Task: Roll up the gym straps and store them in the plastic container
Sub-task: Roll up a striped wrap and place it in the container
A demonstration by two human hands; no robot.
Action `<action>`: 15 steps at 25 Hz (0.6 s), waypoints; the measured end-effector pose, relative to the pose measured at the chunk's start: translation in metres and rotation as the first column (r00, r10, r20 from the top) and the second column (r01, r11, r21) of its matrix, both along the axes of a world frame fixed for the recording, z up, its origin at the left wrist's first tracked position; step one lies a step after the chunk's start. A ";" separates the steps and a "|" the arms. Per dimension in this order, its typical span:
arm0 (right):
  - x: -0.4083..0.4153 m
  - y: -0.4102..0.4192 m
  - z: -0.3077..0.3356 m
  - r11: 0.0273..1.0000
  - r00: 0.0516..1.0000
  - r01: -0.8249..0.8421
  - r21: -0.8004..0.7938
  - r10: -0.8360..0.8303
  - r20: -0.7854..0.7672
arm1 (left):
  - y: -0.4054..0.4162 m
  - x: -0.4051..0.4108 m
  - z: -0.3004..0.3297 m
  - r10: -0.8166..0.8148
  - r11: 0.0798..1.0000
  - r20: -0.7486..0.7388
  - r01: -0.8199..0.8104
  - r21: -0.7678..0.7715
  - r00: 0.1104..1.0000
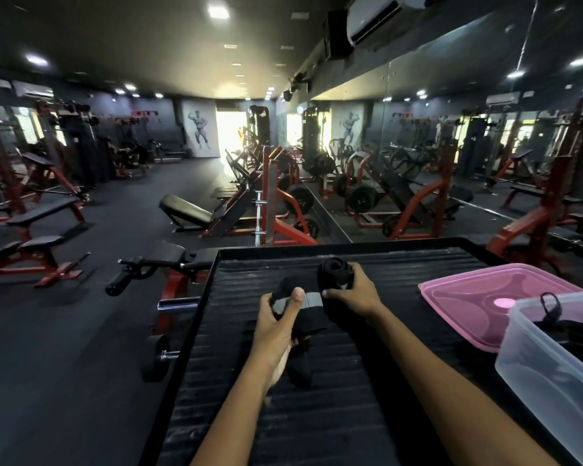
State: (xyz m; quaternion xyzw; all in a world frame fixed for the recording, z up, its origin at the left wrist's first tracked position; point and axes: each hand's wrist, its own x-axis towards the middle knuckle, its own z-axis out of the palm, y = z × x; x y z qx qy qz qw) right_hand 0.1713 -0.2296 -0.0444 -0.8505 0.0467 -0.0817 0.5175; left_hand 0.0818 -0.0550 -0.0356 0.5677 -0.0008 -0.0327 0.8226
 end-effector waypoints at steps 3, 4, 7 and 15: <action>-0.022 -0.002 0.008 0.966 0.998 -0.055 0.251 0.045 0.043 | 0.003 0.003 0.001 -0.006 1.000 0.029 0.007 -0.014 1.000; -0.033 -0.003 0.012 0.934 0.997 -0.077 0.349 0.067 0.040 | 0.004 0.003 0.002 -0.013 1.000 0.032 0.013 -0.027 0.999; -0.076 -0.008 0.034 0.853 0.988 -0.146 0.501 0.147 0.038 | -0.003 0.002 0.004 -0.005 0.998 0.060 0.009 -0.059 0.998; -0.147 -0.031 0.051 0.799 0.990 -0.127 0.588 0.140 0.023 | -0.040 -0.030 0.020 -0.202 0.975 0.150 0.213 -0.060 0.968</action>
